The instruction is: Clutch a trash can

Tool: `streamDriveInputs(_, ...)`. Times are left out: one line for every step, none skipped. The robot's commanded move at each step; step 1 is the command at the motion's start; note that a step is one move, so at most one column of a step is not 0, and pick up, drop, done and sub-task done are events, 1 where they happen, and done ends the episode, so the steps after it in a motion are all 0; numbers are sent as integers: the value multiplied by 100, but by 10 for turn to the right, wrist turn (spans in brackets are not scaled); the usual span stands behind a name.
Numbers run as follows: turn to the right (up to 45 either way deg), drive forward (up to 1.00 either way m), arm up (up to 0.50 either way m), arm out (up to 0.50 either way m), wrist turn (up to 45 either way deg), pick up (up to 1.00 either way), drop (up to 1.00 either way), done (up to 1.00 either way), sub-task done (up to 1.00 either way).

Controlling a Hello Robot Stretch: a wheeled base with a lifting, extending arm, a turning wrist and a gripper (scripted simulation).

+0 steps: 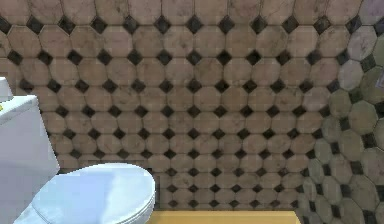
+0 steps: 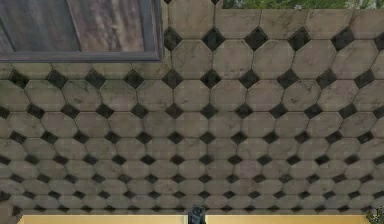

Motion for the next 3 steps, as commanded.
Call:
streamDriveInputs(0,0,24,0,0,0,0,0,0)
streamDriveInputs(0,0,0,38,0,0,0,0,0)
streamDriveInputs(0,0,0,0,450,0,0,0,0)
